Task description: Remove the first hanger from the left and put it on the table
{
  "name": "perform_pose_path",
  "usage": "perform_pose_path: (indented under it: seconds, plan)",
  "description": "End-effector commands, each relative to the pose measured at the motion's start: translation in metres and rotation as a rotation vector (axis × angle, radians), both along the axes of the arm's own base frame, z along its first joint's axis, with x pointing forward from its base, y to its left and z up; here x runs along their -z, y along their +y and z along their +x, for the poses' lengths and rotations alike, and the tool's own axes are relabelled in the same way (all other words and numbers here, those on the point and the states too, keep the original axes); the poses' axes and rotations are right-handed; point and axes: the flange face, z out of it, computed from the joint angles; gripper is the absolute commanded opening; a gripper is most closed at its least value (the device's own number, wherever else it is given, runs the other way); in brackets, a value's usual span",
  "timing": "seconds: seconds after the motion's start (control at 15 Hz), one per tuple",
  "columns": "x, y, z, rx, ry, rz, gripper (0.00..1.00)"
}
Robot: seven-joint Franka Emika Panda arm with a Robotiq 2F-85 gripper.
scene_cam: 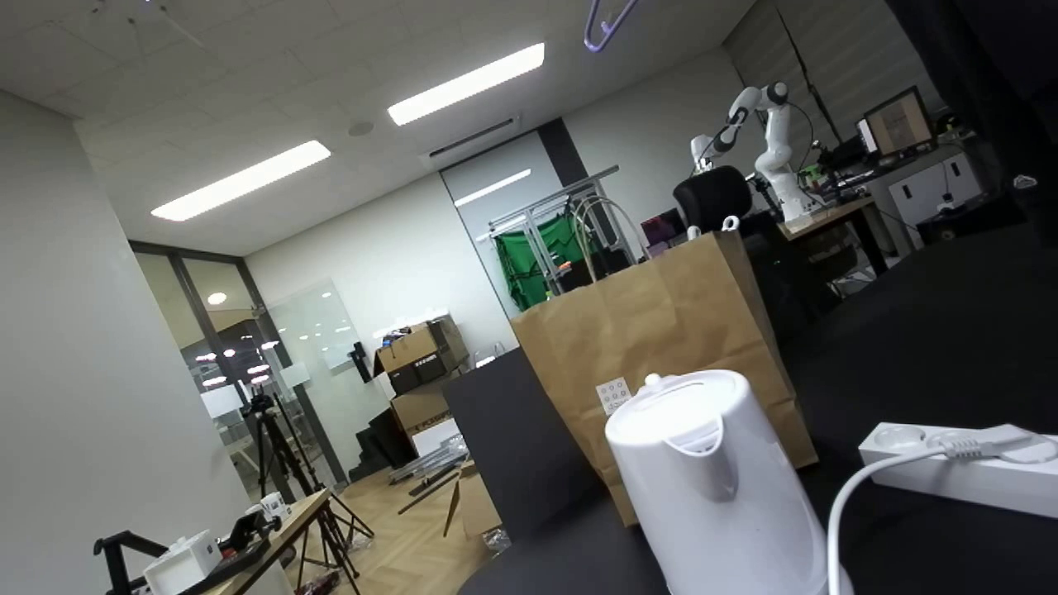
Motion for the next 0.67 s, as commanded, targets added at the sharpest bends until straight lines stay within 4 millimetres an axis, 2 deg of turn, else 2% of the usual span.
perform_pose_path:
  seconds: [0.0, 0.27, 0.6]
  plan:
    - [-0.009, -0.018, -0.003, 0.068, -0.006, -0.007, 0.02]
    - [0.009, -0.031, 0.006, 0.115, 0.023, -0.025, 0.02]
    - [0.058, -0.012, 0.021, 0.08, 0.156, -0.074, 0.02]
